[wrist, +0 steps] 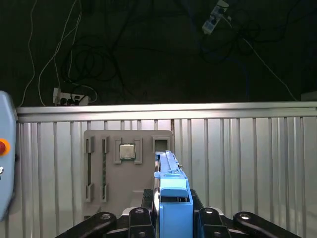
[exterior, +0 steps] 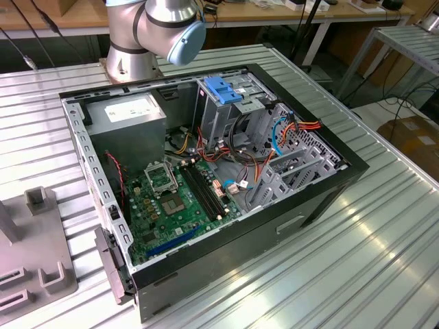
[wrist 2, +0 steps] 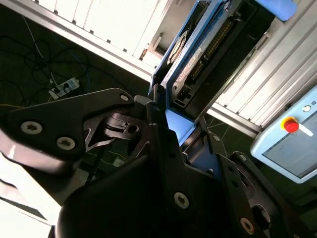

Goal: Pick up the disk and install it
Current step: 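Pick up the disk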

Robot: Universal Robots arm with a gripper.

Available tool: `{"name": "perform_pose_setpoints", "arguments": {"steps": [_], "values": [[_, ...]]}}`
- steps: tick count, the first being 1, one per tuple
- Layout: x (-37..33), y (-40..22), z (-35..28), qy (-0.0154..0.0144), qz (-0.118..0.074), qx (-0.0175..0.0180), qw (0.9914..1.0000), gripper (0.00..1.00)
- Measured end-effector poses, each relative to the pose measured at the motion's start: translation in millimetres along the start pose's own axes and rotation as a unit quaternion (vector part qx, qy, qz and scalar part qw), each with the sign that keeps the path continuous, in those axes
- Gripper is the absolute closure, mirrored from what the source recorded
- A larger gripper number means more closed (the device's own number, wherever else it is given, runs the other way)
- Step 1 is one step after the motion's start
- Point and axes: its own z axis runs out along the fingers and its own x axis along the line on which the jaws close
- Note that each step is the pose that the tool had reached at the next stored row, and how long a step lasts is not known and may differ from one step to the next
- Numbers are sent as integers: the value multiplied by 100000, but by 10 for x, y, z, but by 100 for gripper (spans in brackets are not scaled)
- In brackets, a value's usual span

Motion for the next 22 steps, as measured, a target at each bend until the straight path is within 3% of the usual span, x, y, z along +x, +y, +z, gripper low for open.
{"name": "perform_pose_setpoints", "arguments": {"steps": [11, 18, 22], "values": [[-1, 2, -196, 5, -3, 6, 100000, 63], [-2, -6, -207, 34, 8, 12, 100000, 63], [-5, -114, -207, 35, 0, 11, 100000, 63]]}}
